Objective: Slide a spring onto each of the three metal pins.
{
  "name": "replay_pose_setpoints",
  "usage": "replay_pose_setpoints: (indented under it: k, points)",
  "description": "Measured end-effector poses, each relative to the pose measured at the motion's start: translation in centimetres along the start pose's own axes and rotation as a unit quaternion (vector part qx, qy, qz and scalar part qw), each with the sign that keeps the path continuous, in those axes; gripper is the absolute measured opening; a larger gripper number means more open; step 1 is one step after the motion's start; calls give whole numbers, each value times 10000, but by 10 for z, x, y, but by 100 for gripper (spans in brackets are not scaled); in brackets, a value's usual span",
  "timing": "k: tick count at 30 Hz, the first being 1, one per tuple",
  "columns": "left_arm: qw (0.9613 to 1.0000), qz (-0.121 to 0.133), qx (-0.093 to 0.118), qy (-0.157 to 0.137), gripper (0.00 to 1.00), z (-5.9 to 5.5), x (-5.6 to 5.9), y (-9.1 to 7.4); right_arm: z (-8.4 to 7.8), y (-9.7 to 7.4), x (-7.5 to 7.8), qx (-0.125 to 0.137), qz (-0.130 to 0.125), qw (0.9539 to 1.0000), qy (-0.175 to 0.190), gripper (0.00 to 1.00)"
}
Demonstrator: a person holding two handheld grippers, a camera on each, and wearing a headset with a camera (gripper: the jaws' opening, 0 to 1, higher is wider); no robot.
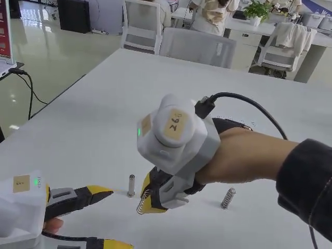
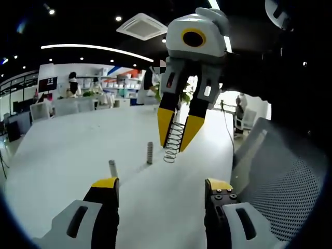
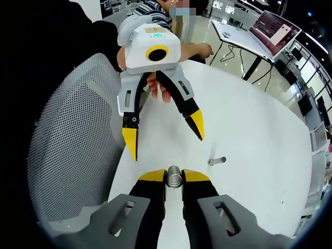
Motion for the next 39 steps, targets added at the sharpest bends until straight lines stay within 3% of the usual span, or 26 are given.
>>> replay_pose_setpoints:
  k: [19, 39]
  points:
    - [10000, 43, 2, -54, 63, -3, 0, -2, 1, 0, 25, -113, -87, 9999, 42, 8]
    - [9999, 56, 13, -91, 62, -6, -2, -2, 8, 10, 62, -127, -473, 9988, 72, 8]
Point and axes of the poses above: the centre of the closed fingertips' face, and the gripper's own axes: y roughly forward along the fingers, x roughly to its right, z roughly out of its top, the point moved 7 cm from there along -y, roughly backward along the fingers, and after that the axes turned 6 degrees about y, right-handed, at the moved point
